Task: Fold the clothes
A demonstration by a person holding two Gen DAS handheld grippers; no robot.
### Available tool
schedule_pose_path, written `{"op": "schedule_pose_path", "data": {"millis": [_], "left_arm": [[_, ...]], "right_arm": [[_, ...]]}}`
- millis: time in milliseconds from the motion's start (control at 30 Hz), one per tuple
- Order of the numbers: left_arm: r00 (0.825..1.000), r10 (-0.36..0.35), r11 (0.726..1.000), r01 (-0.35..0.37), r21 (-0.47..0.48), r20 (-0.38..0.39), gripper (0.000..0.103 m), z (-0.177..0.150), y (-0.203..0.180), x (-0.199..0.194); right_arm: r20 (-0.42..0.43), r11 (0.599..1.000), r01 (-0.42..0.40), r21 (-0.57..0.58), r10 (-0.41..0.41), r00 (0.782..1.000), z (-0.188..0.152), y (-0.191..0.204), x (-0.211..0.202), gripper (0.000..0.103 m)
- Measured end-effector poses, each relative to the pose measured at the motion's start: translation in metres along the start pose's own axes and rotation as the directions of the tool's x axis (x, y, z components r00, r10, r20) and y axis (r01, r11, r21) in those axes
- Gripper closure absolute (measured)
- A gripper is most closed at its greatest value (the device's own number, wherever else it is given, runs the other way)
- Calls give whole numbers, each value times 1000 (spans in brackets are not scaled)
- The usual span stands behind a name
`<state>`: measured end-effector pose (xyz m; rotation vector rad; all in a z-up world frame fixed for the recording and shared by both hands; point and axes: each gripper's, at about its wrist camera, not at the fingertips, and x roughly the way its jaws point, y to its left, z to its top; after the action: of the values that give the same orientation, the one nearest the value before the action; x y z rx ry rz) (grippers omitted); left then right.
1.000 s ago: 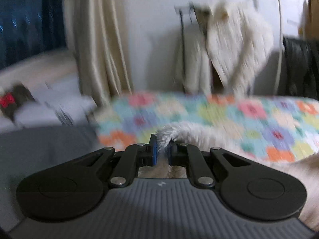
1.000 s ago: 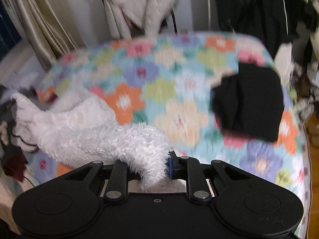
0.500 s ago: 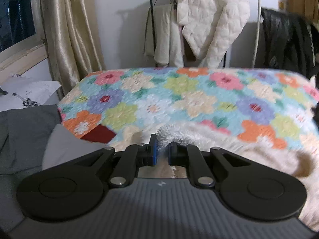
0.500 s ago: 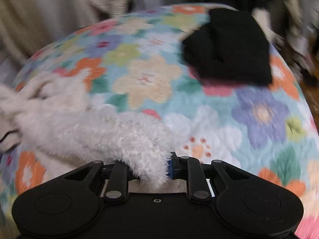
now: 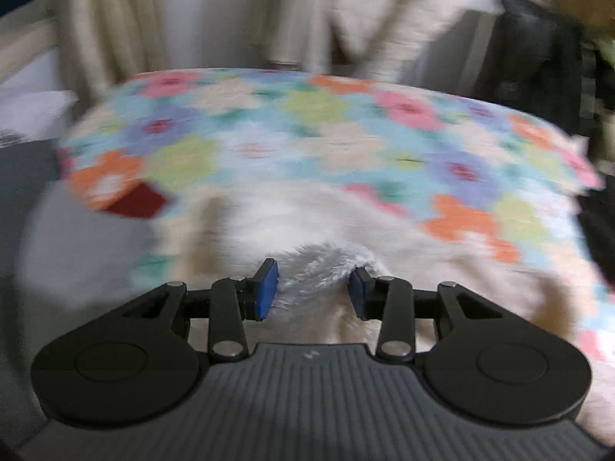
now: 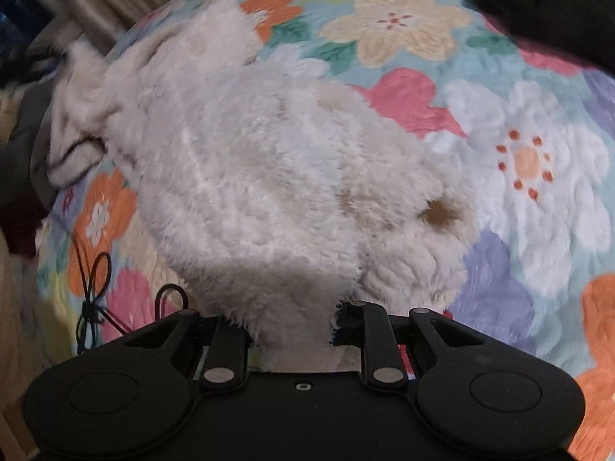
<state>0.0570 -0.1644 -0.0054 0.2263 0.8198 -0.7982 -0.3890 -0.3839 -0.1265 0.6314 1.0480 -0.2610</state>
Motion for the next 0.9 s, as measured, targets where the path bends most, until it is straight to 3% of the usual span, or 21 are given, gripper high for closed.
{"op": "schedule_pose_path", "data": {"millis": [100,267,367,433,567,633,733,767,833,867,900], "left_arm": [[993,-105,990,108,86,-48,64,-3,-56,18],[978,-195,970,203,136,-67,61,5,-118,20],[969,-235,958,243,151,-70,48,8,-142,21],[961,-263,948,275,163,-90,47,7,-154,28],[909,-332,928,363,86,-254,46,-11,-175,71],[894,-330,929,364,63,-303,46,-22,-181,91],[907,-240,943,303,141,-346,46,-36,-192,123],[904,-221,946,291,146,-366,48,-42,-192,130],[897,-244,941,311,133,-369,64,-48,-189,133],[890,-261,935,329,130,-374,84,-50,-189,132],[880,-287,927,354,120,-380,95,-50,-188,132]], "right_arm": [[-3,1000,5,-6,-5,1000,-2,2,0,79],[-3,999,20,-32,-20,1000,-12,9,2,79],[4,999,21,-39,-21,1000,-17,11,2,78],[9,999,21,-44,-21,1000,-21,12,3,77],[19,998,22,-54,-21,1000,-27,15,3,77],[24,998,22,-59,-21,999,-31,16,3,77],[29,998,21,-66,-19,999,-34,17,2,76],[28,998,17,-67,-15,1000,-34,16,0,74],[24,998,16,-68,-14,1000,-31,14,-6,71],[31,998,27,-59,-25,999,-28,13,-13,69],[47,999,35,-40,-33,998,-25,7,-24,67]]}}
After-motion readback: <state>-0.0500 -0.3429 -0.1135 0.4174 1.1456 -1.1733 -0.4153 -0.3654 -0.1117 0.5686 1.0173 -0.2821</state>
